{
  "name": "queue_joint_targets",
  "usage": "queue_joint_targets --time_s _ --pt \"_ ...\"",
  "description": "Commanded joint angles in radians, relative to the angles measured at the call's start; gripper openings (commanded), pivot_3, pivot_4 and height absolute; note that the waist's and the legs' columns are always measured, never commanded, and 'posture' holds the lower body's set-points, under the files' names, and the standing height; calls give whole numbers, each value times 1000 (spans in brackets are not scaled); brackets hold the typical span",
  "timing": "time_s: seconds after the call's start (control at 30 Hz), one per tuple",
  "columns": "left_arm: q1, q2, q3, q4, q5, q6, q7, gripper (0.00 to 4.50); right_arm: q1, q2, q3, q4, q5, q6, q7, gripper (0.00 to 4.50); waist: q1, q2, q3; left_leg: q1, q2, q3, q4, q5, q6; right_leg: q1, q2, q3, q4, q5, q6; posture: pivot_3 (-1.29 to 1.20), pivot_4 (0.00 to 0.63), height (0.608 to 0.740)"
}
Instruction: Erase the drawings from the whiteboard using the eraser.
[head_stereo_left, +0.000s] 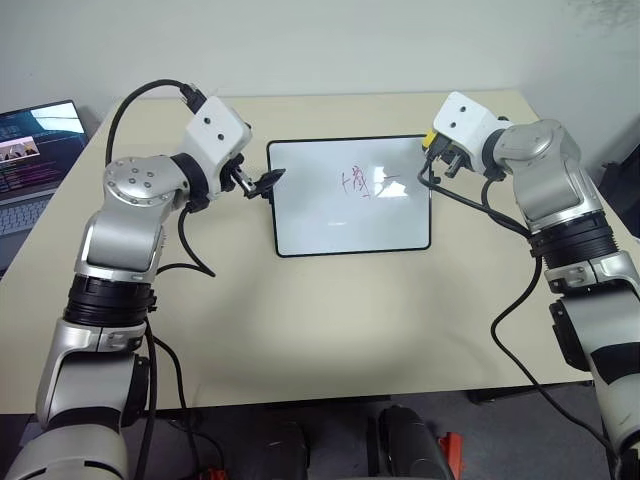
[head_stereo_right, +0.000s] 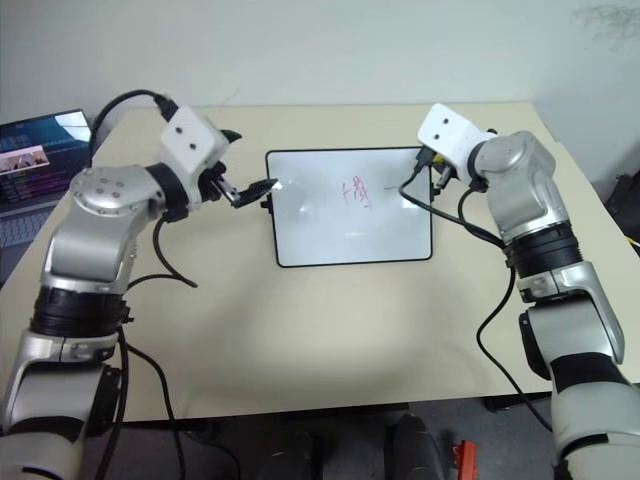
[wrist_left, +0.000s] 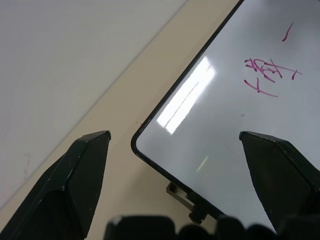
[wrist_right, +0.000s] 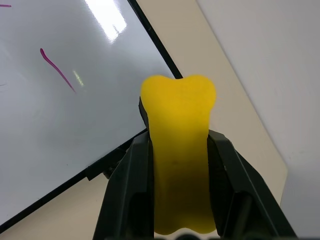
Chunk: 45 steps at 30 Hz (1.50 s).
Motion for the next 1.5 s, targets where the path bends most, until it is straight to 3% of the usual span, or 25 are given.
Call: queue_joint_targets --time_s 0.03,0.5,0.73,0.9,1.03,1.33,1.5 --pt "-32 1 28 -20 -7 -24 -6 4500 -12 -6 -16 -54 8 0 0 1021 0 0 0 0 0 0 0 0 0 0 0 0 0 0 0 0 150 740" --pt "-27 -5 26 -30 -18 -23 -39 4500 5 0 -8 -105 25 2 16 1021 0 0 0 0 0 0 1 0 0 0 0 0 1 0 0 0 150 740" --pt "32 39 25 -28 -21 -26 -93 4500 -27 159 85 -205 29 -6 68 1021 -27 0 0 1 0 0 1 0 0 0 0 0 3 0 0 0 150 740" --pt "42 33 26 -36 -20 -23 -99 4500 -112 289 138 -24 -9 -29 -15 1021 -24 0 0 1 -1 -1 3 0 0 0 0 0 6 0 0 0 150 740" --pt "72 40 29 -75 -33 1 -117 4500 -213 379 110 218 6 -28 -111 1020 -22 0 0 4 -1 -1 3 0 1 0 0 1 10 0 0 0 150 740" --pt "90 42 34 -111 -33 25 -122 4500 -246 422 164 473 -34 -31 -146 1018 -24 0 0 5 -1 -1 3 0 1 0 0 1 12 0 0 0 150 740" --pt "89 38 32 -115 -35 29 -124 4500 -227 428 179 503 -49 -6 -123 1018 -25 -1 -1 8 -1 -1 3 0 1 1 0 2 15 0 0 0 150 740"
